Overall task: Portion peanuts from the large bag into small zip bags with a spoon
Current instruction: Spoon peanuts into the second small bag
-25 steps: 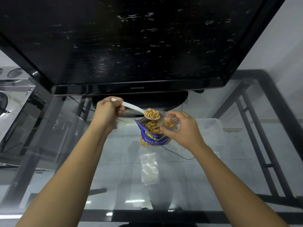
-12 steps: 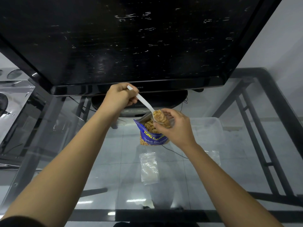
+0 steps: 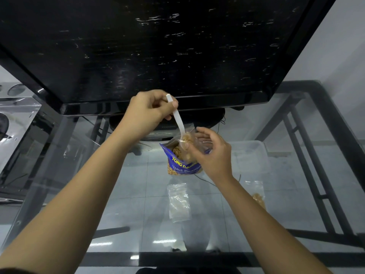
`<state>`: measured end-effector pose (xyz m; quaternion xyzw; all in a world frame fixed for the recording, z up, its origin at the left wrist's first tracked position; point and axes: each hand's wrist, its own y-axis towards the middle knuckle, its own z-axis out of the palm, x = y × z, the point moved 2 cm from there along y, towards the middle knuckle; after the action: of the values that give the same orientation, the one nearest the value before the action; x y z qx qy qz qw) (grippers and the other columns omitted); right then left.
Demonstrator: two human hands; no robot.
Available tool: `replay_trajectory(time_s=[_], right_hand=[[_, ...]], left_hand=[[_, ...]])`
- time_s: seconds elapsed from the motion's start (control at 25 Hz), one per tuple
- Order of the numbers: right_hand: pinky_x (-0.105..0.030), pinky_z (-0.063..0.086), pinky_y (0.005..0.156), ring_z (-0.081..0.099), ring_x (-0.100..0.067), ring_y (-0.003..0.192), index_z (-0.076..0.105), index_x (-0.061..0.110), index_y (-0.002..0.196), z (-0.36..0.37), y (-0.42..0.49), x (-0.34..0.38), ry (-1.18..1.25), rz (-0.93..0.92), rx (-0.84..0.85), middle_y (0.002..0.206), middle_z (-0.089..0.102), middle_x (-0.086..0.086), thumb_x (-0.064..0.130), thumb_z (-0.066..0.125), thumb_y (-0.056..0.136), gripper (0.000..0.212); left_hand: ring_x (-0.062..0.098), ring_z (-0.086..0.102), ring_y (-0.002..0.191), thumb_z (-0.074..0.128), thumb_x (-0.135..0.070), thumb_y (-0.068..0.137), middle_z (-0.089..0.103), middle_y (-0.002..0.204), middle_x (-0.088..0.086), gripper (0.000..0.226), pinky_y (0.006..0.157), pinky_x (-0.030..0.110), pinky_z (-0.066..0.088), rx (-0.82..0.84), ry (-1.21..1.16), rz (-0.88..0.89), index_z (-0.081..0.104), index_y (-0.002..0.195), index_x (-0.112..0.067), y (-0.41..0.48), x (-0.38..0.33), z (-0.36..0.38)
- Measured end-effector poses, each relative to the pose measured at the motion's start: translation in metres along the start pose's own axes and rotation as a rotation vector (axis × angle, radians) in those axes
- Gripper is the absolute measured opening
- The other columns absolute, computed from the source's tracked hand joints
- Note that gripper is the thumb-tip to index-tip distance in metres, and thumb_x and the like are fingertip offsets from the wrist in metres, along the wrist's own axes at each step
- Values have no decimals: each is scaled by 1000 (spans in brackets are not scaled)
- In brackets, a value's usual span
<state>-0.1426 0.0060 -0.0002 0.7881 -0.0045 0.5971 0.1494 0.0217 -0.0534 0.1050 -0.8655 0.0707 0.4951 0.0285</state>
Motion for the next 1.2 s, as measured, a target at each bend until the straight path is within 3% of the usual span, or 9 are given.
replay_trajectory(time_s=[0.16, 0.32, 0.4, 0.6, 0.84, 0.92, 1.04, 1.12, 1.2], right_hand=[[-26, 55, 77, 64, -7, 85, 57, 22, 113, 4, 1, -1, 156, 94, 36, 90, 66, 7, 17, 75, 76, 42], [-25, 51, 85, 60, -9, 101, 53, 20, 125, 2, 4, -8, 122, 125, 88, 108, 64, 4, 29, 71, 79, 50], [-21, 50, 85, 62, -8, 102, 57, 18, 120, 0, 6, -9, 195, 173, 151, 110, 66, 1, 25, 68, 82, 41], [-23, 53, 75, 68, -10, 88, 65, 30, 93, -5, 9, -7, 310, 207, 121, 88, 71, 10, 15, 66, 83, 17], [-21, 54, 72, 68, -8, 86, 66, 20, 96, -12, 10, 1, 326, 200, 107, 91, 70, 8, 15, 64, 85, 13], [-15, 52, 67, 68, -3, 83, 65, 22, 94, -15, 9, 3, 360, 226, 95, 89, 70, 8, 12, 64, 85, 14], [-19, 53, 64, 68, -6, 80, 66, 19, 93, -25, 3, -1, 399, 288, 67, 88, 70, 2, 11, 62, 85, 12], [-19, 53, 61, 69, -6, 75, 67, 15, 92, -34, -5, -6, 416, 337, 38, 86, 71, -1, 10, 62, 86, 10], [-17, 52, 58, 68, -5, 71, 67, 12, 93, -43, -15, -15, 391, 377, 5, 84, 71, -2, 10, 63, 85, 9]], left_hand=[[6, 64, 70, 57, -25, 91, 70, 75, 2, 13, 72, 28, 53, 58, 164, 149, 66, 89, -16, -5, -10, 4], [1, 62, 69, 57, -25, 91, 68, 73, -1, 12, 73, 23, 52, 74, 168, 214, 66, 90, -17, -8, -19, 4], [2, 62, 68, 57, -25, 91, 68, 73, -3, 12, 71, 22, 51, 67, 181, 271, 65, 89, -18, -13, -29, 2], [16, 63, 72, 58, -25, 90, 67, 74, -2, 10, 69, 31, 50, 29, 244, 414, 66, 89, -18, -24, -52, -7], [24, 64, 73, 57, -25, 91, 68, 77, 6, 13, 70, 43, 52, -108, 200, 437, 66, 91, -16, -28, -62, -24], [24, 65, 71, 57, -25, 90, 66, 76, 6, 10, 69, 39, 54, -223, 45, 388, 65, 87, -19, -26, -56, -30], [8, 61, 62, 57, -18, 89, 63, 67, -6, 11, 61, 21, 48, -470, -272, 157, 61, 80, -23, -20, -15, -27], [9, 61, 60, 58, -15, 86, 64, 63, -7, 13, 62, 28, 50, -503, -262, -52, 60, 76, -24, -24, 25, -3], [16, 63, 62, 59, -16, 85, 65, 65, -3, 8, 65, 37, 54, -375, -69, -195, 62, 79, -19, -32, 60, 31]])
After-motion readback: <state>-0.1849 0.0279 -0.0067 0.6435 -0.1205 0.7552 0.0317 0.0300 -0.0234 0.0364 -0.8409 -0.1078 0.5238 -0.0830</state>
